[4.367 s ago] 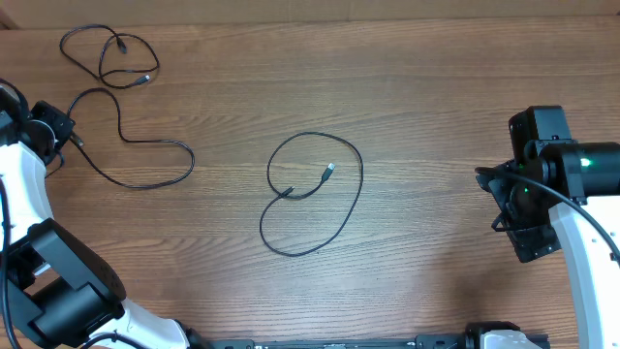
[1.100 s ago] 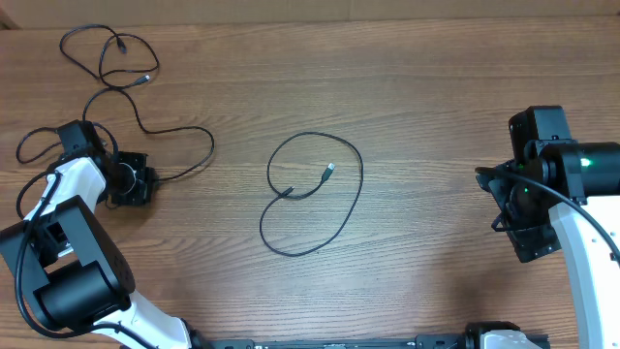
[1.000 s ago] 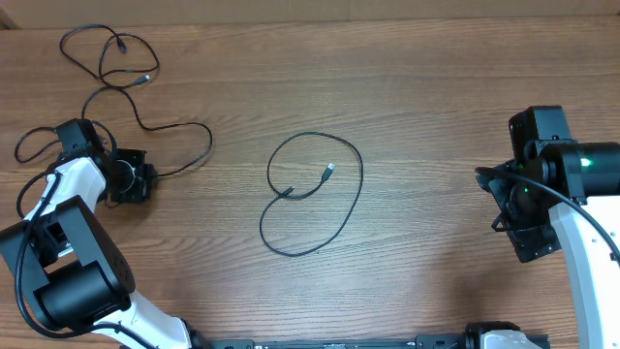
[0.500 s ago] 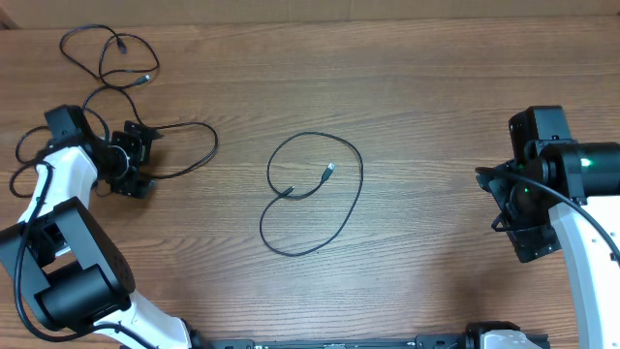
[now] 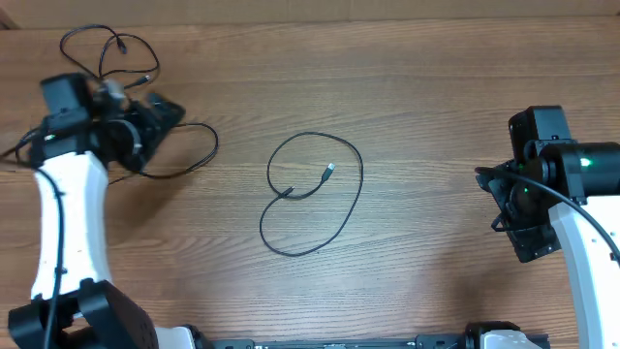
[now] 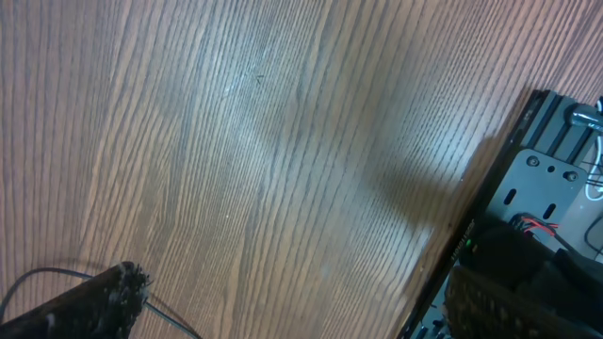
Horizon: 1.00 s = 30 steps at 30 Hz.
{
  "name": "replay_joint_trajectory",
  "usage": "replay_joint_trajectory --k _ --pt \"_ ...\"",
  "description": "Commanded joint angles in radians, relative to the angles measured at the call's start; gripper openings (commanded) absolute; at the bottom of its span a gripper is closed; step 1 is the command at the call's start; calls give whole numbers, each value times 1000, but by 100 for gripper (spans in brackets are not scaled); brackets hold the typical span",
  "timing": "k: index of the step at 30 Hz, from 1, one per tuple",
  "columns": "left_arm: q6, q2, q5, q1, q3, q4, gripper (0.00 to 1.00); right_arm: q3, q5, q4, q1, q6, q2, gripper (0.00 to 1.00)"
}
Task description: Untangle cables
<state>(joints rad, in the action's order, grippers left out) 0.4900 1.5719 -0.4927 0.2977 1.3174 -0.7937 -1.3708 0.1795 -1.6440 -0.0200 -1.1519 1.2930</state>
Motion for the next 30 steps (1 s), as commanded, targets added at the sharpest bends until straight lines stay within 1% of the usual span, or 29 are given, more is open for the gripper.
replay_joint_trajectory --k 1,4,5,7,11,15,18,20,22,23,26,27,30 --pt "-127 32 59 -173 -3 -68 100 -24 2 0 4 -6 -16 100" --pt "-129 74 163 -290 -20 -71 100 -24 2 0 3 -6 -16 100" --pt "-154 111 234 -363 -22 -71 100 -24 2 0 3 -6 -16 100" --pt "-232 155 272 -432 -22 -58 99 -24 2 0 3 -6 -16 100" --pt "-395 219 322 -522 -22 -14 100 -24 3 0 4 -6 -16 100" --pt "-517 266 375 -578 -22 16 100 -24 2 0 3 -6 -16 100" --pt "-623 293 376 -604 -22 12 99 -24 3 0 4 -6 -16 100" --pt "-717 311 368 -617 -22 -7 94 -24 2 0 3 -6 -16 100" --pt "-816 323 367 -629 -22 -37 93 -24 2 0 4 -6 -16 100" --pt "-869 328 369 -636 -22 -51 90 -24 3 0 3 -6 -16 100" --pt "-962 332 365 -652 -23 -75 91 -24 2 0 3 -6 -16 100" --pt "-1011 332 365 -657 -23 -84 91 -24 3 0 3 -6 -16 100" --pt "-1139 332 370 -669 -23 -101 89 -24 2 0 3 -6 -16 100"
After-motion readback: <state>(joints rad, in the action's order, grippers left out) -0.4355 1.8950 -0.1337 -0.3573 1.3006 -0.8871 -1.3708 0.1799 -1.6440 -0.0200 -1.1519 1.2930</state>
